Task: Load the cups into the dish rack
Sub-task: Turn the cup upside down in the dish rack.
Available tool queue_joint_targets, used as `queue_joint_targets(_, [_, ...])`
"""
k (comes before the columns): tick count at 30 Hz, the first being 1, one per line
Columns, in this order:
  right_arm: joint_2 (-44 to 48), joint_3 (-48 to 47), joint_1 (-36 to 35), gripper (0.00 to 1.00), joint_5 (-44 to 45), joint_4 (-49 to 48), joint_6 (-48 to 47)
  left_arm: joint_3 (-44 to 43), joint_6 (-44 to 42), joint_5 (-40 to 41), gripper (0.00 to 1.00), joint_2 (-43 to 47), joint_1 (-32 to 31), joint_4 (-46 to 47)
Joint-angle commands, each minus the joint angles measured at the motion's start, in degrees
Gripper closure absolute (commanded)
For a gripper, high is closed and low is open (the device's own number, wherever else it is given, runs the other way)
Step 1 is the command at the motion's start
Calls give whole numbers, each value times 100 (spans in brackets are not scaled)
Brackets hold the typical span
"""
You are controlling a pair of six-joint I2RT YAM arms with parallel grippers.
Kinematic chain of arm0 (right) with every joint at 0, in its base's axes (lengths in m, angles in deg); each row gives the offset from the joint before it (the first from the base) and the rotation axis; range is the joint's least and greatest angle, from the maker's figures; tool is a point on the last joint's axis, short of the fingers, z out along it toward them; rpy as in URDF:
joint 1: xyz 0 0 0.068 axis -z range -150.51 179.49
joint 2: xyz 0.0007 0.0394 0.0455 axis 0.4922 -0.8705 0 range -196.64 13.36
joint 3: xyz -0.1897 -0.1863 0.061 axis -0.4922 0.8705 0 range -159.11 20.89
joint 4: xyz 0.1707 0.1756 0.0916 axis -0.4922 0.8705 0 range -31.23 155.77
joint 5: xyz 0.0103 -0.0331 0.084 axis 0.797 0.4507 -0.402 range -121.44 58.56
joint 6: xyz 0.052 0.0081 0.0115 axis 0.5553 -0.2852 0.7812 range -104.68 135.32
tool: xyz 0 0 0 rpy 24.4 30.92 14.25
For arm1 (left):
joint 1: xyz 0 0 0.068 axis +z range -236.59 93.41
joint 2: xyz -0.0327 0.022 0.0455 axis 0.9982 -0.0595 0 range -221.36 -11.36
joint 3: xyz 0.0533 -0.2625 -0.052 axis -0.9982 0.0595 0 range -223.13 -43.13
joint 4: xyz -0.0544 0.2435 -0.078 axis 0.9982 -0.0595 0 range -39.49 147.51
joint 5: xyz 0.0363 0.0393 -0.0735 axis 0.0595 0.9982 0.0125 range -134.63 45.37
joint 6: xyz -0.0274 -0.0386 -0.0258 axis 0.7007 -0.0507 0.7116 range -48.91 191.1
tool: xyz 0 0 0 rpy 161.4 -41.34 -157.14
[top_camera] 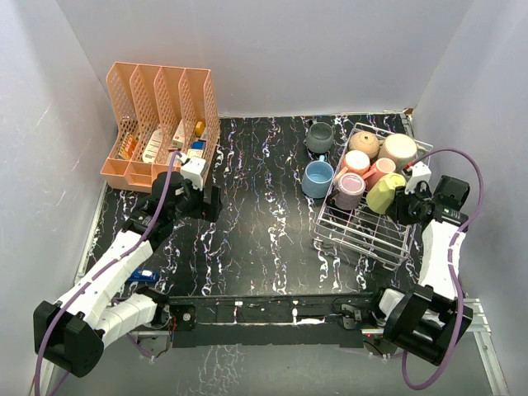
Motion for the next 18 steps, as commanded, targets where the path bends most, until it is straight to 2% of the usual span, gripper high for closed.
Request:
queue_joint_targets(1, [185, 9, 28, 92, -118, -1061, 326, 17, -66, 52, 3, 56, 29, 23])
queue_joint_targets(18, [71, 425, 25, 92, 6, -1780, 977, 34, -83, 52, 3, 44, 33, 27])
